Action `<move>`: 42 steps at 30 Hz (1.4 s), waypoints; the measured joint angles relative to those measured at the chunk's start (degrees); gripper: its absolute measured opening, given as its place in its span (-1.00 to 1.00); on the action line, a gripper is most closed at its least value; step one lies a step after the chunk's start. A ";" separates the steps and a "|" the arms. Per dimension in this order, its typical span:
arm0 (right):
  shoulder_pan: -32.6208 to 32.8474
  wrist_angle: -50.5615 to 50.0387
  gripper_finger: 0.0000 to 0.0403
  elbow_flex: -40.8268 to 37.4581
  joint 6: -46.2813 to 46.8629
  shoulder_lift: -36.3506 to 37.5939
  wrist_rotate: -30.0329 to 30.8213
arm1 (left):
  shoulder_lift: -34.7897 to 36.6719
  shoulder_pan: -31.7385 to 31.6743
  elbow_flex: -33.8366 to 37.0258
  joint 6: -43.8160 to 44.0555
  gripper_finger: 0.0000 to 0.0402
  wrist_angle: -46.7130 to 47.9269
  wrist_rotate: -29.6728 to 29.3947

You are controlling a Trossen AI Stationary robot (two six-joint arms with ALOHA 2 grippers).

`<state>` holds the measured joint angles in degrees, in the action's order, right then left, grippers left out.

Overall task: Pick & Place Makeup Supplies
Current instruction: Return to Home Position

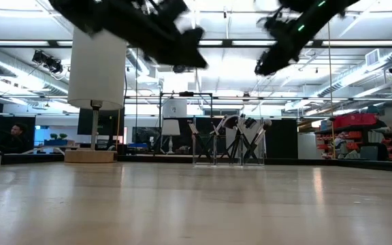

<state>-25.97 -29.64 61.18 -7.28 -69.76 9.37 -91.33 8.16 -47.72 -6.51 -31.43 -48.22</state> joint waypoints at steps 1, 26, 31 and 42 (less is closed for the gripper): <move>0.31 -0.03 0.00 -1.22 0.17 3.15 -0.41 | 2.87 0.83 0.01 0.13 -0.12 2.55 -5.16; 0.52 44.14 -0.03 -53.79 3.95 49.95 -24.00 | 64.96 8.15 24.55 12.43 -0.12 34.92 -2.41; 0.52 44.57 -0.03 -55.50 5.13 51.58 -24.02 | 73.61 8.15 33.61 5.79 -0.12 24.51 2.74; 0.52 47.62 -0.03 -60.29 6.85 52.61 -24.02 | 88.56 8.13 42.88 -2.28 -0.12 19.88 13.86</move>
<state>-25.45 17.98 0.89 -0.43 -17.14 -14.65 -2.78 16.29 -4.84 -8.80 -11.55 -34.36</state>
